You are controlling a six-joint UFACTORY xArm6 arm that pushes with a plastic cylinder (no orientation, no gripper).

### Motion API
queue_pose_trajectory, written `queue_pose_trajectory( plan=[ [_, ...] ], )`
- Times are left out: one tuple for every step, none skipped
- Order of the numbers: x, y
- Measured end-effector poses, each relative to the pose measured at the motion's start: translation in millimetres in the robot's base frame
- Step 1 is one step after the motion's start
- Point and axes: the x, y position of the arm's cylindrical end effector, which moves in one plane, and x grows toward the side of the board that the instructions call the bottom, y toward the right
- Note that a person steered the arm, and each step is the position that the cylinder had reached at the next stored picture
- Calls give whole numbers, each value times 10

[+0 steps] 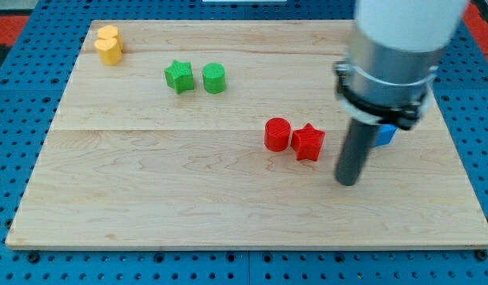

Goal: Move blue cube close to blue triangle

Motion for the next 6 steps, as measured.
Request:
queue_pose_trajectory(
  plan=[
    [-373,356],
    [-843,293],
    [-1287,289],
    [-1683,289],
    [-1666,360],
    [-1555,536]
  ],
)
